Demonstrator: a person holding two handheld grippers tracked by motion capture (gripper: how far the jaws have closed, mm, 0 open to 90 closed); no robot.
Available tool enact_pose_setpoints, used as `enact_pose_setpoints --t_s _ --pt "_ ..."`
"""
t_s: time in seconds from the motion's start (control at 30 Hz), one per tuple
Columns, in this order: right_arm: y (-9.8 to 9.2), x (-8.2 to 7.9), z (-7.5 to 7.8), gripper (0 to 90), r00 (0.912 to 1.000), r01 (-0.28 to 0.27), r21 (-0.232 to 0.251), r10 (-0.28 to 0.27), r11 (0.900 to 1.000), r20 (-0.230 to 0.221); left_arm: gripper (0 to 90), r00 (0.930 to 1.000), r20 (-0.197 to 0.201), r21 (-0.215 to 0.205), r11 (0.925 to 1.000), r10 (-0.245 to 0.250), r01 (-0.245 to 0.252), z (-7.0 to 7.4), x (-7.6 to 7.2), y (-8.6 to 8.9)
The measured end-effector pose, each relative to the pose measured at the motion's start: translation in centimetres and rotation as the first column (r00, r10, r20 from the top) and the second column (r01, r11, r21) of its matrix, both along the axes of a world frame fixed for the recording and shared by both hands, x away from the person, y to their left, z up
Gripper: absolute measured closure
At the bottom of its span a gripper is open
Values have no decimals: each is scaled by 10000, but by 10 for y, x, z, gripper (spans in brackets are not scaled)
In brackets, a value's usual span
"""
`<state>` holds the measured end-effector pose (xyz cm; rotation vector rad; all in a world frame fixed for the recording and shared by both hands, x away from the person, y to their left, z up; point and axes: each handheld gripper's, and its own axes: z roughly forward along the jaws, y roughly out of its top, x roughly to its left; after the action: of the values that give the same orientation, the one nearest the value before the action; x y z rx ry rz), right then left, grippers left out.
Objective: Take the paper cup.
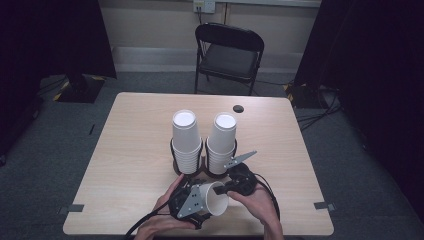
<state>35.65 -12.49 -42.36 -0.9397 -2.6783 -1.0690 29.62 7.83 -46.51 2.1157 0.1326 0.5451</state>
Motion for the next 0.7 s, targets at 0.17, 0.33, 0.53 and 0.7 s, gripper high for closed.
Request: enact_pose_setpoints --t_s 0.17,0.33,0.53,0.7 --pt "4 1 0 885 10000 76 -79 -76 9999 40 48 9999 2 -263 9996 143 -143 2 -1 0" --pt "6 2 1 887 9998 194 135 -193 9997 -83 59 9999 -58 -738 9972 100 -104 7 -3 0" --pt "15 1 5 887 10000 68 16 -67 10000 -61 39 9999 46 -859 9962 129 -124 11 -4 -2" --pt "21 -1 5 886 9998 -6 -49 5 10000 -213 53 9996 195 -829 9964 192 -175 12 -8 -6"
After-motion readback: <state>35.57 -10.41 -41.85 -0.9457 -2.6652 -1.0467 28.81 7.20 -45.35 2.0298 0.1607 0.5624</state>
